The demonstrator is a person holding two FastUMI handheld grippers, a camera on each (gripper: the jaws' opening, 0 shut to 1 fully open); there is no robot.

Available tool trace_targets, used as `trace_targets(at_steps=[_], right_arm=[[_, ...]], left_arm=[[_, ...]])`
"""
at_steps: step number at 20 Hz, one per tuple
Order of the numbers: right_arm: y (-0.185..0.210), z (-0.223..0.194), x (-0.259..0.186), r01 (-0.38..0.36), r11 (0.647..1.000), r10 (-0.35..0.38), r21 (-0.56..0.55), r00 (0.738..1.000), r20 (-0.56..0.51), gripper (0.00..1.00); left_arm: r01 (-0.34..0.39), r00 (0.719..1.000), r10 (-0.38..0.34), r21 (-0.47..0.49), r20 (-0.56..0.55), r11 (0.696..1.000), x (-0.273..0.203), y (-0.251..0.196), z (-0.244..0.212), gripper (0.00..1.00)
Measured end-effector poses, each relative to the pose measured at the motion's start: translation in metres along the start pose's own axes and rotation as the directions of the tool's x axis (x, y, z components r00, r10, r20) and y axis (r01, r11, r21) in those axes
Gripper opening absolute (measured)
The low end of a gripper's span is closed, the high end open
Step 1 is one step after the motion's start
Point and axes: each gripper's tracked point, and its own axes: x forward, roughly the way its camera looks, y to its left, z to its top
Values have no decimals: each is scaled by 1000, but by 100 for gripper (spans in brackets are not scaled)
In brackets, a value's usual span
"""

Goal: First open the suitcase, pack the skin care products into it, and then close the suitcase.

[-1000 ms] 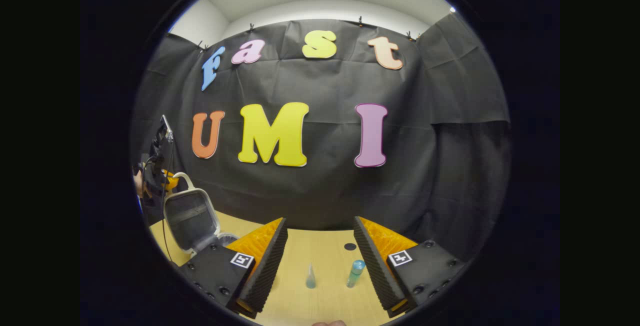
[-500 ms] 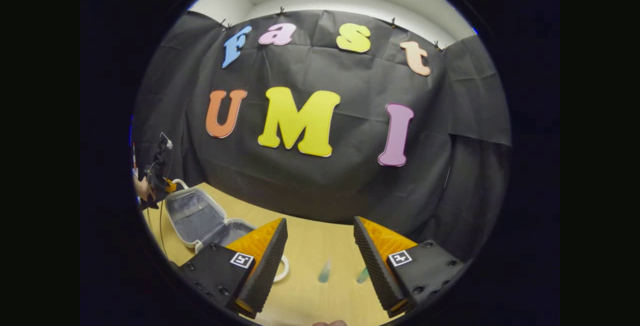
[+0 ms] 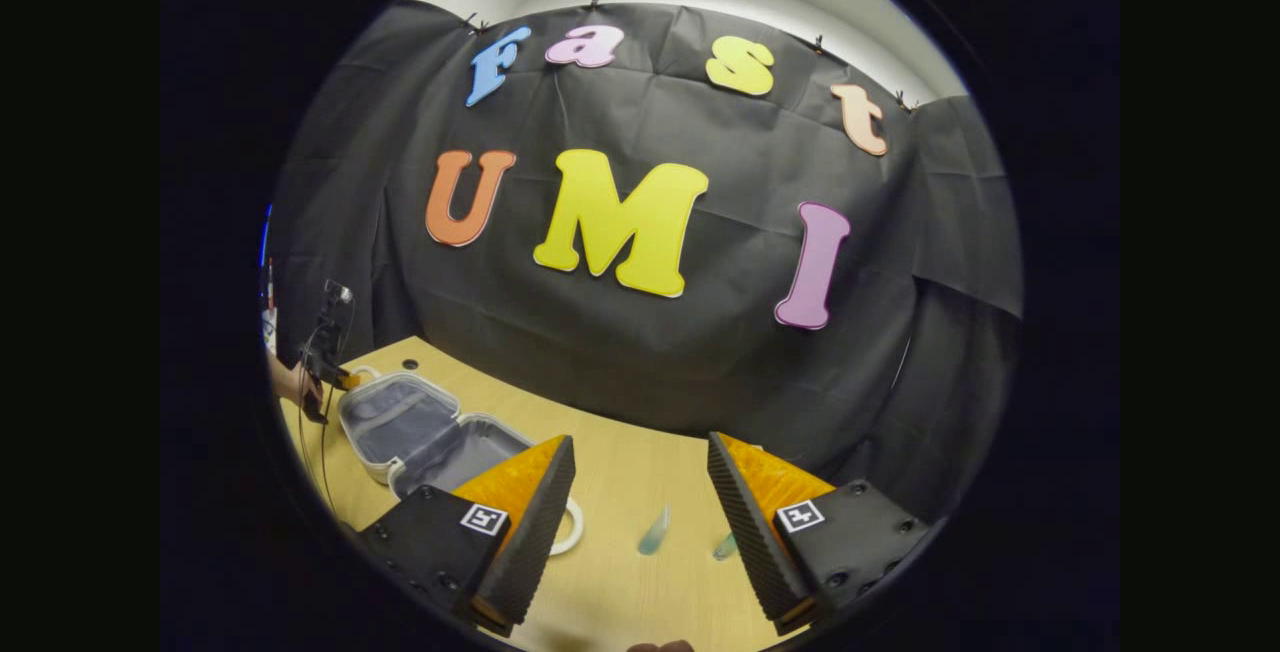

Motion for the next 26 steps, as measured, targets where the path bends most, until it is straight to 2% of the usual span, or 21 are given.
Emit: trace_targets(at_steps=[1,2,3,4,5,7,8,9,12,17,23,26], right_arm=[[2,-1,1,-2,1000,2,6,1000,-1,79],[2,0,0,-2,1000,2,11,1000,-2,79],[2,1,1,-5,1000,5,17,1000,2,78],[2,3,0,-8,1000,8,20,1000,9,79],[3,3,0,-13,1000,13,20,1000,13,78],[0,3,1,-20,999,20,34,1000,20,79],[-2,3,0,-27,998,26,48,999,23,79],[-5,1,-1,-33,997,31,66,999,27,79],[-20,2,-1,-35,994,30,100,998,56,79],[-59,-9,-1,-32,988,19,148,996,85,79],[-119,-46,-4,3,982,-13,191,999,49,79],[-150,-63,-4,18,975,-24,220,999,24,79]], left_arm=[[-17,1000,17,-5,5,1000,-2,5,1,17],[-39,999,39,-11,16,999,-3,10,3,27],[-63,998,63,-12,19,998,-4,15,3,47],[-66,997,67,-22,28,998,-8,15,5,50],[-73,996,75,-31,38,997,-13,16,8,58],[-65,995,67,-32,68,997,-26,8,18,92],[-68,994,70,-21,90,997,-39,2,27,96],[-65,991,66,-12,119,998,-48,-5,38,99],[-34,976,37,-17,213,999,-90,-52,72,98],[47,947,-53,29,318,998,-164,-181,90,98],[130,927,-142,56,347,990,-218,-312,84,98],[230,924,-246,90,293,969,-225,-384,61,98]])
